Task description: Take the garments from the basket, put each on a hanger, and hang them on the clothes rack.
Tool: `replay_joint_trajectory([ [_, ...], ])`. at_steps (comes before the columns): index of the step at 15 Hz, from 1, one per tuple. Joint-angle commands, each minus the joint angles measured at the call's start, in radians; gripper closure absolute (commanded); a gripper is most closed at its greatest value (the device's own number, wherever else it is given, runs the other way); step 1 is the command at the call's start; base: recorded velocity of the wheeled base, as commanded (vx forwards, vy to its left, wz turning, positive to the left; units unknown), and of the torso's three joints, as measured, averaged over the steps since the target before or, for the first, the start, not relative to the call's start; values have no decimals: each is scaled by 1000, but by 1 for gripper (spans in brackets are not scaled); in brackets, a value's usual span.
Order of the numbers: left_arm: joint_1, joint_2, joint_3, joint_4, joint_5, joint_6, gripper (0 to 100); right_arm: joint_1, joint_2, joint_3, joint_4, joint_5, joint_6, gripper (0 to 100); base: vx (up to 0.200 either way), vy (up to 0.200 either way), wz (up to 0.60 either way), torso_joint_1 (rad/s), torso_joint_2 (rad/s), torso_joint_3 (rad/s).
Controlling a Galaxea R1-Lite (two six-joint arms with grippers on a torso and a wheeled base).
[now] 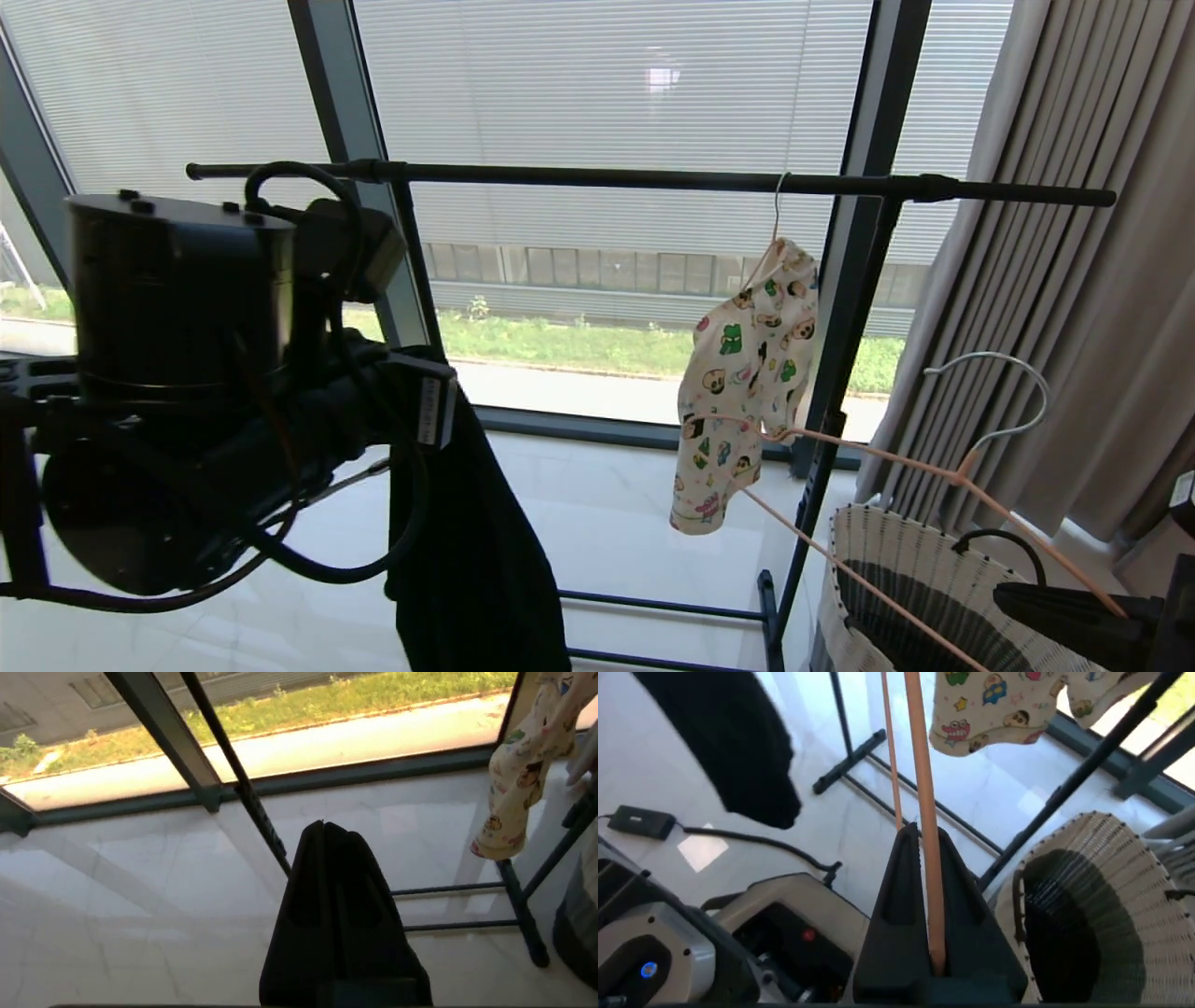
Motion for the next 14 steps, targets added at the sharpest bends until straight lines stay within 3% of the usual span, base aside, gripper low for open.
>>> replay_joint_trajectory([
  [1,-77,158,-93,-8,2,-79,100,99,-7,3,-29,1,16,100,0,0,0,0,0,0],
  [6,-127,204,-130,-10,-22,-107,100,138,145,-13,-235,1,37,100,0,0,0,0,0,0],
  [14,-64,232,-150,-53,2,-107,100,243,105,-11,-232,3,37,100,0,0,0,0,0,0],
])
